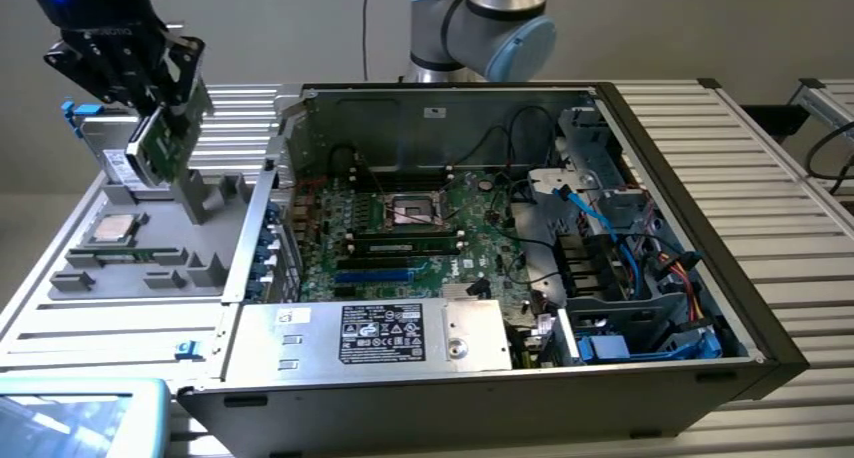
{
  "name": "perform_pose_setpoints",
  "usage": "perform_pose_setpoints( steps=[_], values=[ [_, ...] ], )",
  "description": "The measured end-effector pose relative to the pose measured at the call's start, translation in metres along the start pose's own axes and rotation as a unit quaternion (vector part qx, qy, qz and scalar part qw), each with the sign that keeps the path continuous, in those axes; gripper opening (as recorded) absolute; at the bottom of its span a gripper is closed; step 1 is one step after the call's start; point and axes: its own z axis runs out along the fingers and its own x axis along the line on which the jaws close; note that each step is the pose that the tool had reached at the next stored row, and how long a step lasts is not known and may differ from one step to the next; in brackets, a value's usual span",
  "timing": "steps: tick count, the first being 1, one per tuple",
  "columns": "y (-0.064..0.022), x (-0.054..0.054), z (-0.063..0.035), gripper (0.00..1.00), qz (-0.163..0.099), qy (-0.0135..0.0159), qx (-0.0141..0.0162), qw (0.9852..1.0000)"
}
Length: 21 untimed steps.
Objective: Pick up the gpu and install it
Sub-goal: 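Pick up the gpu and move the gpu toward the slot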
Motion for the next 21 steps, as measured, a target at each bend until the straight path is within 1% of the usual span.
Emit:
perform_pose_setpoints(
  steps=[4,7,12,14,17,21],
  values=[
    [-0.0002,-0.008,-0.0181,0.28,0.0,0.0001,0.0,1.0],
    [-0.0009,-0.016,-0.0314,0.28,0.0,0.0002,0.0001,1.0],
    [-0.0031,-0.035,-0.0541,0.28,0.0,0.0003,0.0,1.0],
    [-0.0037,-0.044,-0.0617,0.28,0.0,0.0003,-0.0001,1.0],
    [-0.0033,-0.057,-0.0692,0.28,0.0,0.0002,-0.0001,1.0],
    [-0.0026,-0.074,-0.0699,0.28,0.0,0.0003,-0.0001,1.0]
  ],
)
